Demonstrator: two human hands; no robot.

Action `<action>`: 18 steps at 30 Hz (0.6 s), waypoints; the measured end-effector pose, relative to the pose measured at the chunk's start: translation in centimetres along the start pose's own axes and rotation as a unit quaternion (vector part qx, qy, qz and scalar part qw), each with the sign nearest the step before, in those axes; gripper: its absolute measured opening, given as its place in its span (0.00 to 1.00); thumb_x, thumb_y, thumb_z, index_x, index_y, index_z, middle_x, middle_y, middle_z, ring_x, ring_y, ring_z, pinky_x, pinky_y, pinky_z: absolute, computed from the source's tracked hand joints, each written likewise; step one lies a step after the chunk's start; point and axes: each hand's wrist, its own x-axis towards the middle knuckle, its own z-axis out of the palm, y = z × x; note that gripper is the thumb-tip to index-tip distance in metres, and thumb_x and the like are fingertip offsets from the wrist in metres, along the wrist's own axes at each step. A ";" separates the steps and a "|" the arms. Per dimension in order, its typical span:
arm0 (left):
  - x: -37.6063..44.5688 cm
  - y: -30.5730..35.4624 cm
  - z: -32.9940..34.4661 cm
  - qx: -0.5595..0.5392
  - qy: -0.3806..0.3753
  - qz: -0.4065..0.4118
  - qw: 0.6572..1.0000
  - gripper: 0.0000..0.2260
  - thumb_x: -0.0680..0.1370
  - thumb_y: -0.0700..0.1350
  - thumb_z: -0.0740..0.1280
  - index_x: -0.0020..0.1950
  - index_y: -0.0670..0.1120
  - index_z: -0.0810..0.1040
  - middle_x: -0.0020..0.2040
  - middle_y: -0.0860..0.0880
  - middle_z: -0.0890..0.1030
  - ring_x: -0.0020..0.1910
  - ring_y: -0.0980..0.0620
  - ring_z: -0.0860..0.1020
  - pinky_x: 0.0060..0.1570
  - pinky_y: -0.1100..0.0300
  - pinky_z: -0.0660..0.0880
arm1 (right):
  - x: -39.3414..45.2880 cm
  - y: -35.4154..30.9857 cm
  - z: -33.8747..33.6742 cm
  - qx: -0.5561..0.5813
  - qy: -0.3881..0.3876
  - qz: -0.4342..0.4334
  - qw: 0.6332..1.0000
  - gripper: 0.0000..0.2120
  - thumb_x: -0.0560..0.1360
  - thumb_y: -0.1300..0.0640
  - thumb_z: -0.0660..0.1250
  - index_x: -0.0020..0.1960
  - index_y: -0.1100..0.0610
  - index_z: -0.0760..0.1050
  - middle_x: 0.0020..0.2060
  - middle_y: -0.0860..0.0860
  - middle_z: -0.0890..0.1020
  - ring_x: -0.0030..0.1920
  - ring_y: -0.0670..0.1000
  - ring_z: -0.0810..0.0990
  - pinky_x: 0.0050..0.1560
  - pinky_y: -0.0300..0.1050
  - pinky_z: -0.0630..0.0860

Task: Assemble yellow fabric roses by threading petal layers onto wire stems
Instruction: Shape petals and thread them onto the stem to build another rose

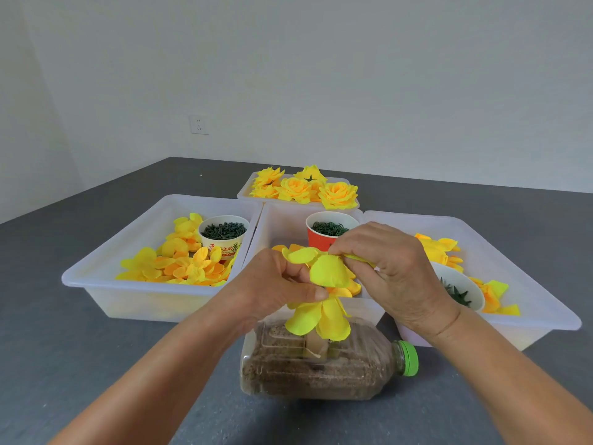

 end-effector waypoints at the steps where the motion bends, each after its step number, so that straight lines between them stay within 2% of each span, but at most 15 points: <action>1: 0.0 0.0 0.0 0.000 -0.002 0.004 1.000 0.07 0.69 0.33 0.73 0.46 0.32 0.82 0.46 0.33 0.82 0.43 0.47 0.77 0.49 0.55 0.73 | -0.1 0.1 0.1 -0.001 -0.003 -0.001 1.000 0.05 0.71 0.67 0.67 0.43 0.63 0.82 0.40 0.54 0.83 0.42 0.55 0.82 0.44 0.48 0.78; 5: 0.0 0.0 -0.1 -0.008 -0.014 0.018 1.000 0.04 0.70 0.32 0.72 0.40 0.40 0.84 0.38 0.46 0.84 0.40 0.52 0.80 0.47 0.58 0.77 | -0.1 0.3 0.2 -0.001 -0.010 -0.004 1.000 0.07 0.73 0.65 0.64 0.43 0.63 0.82 0.40 0.55 0.83 0.42 0.55 0.82 0.44 0.47 0.77; 7: 0.0 -0.1 -0.1 -0.020 -0.021 0.023 0.999 0.11 0.70 0.32 0.71 0.34 0.47 0.84 0.34 0.51 0.83 0.37 0.57 0.80 0.42 0.63 0.77 | -0.1 0.3 0.2 -0.005 -0.010 -0.012 1.000 0.06 0.73 0.67 0.66 0.42 0.64 0.82 0.40 0.55 0.83 0.41 0.56 0.82 0.45 0.45 0.75; 10: -0.1 -0.3 -0.3 -0.034 -0.019 0.020 0.999 0.15 0.70 0.31 0.71 0.29 0.49 0.82 0.31 0.53 0.82 0.34 0.59 0.79 0.39 0.65 0.76 | -0.2 0.4 0.3 -0.018 -0.015 -0.036 0.999 0.06 0.72 0.67 0.66 0.41 0.63 0.82 0.39 0.54 0.83 0.39 0.56 0.81 0.45 0.40 0.70; 14: -0.3 -0.3 -0.5 -0.069 -0.034 0.010 0.997 0.08 0.69 0.33 0.70 0.37 0.46 0.83 0.35 0.51 0.84 0.38 0.56 0.80 0.43 0.62 0.76 | -0.6 0.5 0.5 -0.025 -0.024 -0.042 0.999 0.06 0.72 0.68 0.67 0.41 0.62 0.82 0.39 0.53 0.83 0.38 0.56 0.81 0.41 0.44 0.71; 16: -0.3 -0.3 -0.7 -0.085 -0.030 0.004 0.996 0.04 0.67 0.38 0.71 0.40 0.42 0.82 0.37 0.48 0.83 0.41 0.50 0.79 0.47 0.55 0.75 | -0.8 0.4 0.5 -0.025 -0.029 -0.037 0.999 0.05 0.70 0.69 0.68 0.41 0.62 0.82 0.39 0.53 0.83 0.38 0.56 0.81 0.40 0.44 0.71; 18: -0.4 -0.4 -0.8 -0.092 -0.020 -0.007 0.996 0.05 0.68 0.37 0.71 0.43 0.39 0.81 0.39 0.43 0.81 0.43 0.45 0.77 0.50 0.49 0.73 | -0.9 0.3 0.6 -0.023 -0.037 -0.035 0.998 0.06 0.70 0.69 0.68 0.41 0.61 0.82 0.39 0.54 0.83 0.39 0.57 0.81 0.40 0.44 0.72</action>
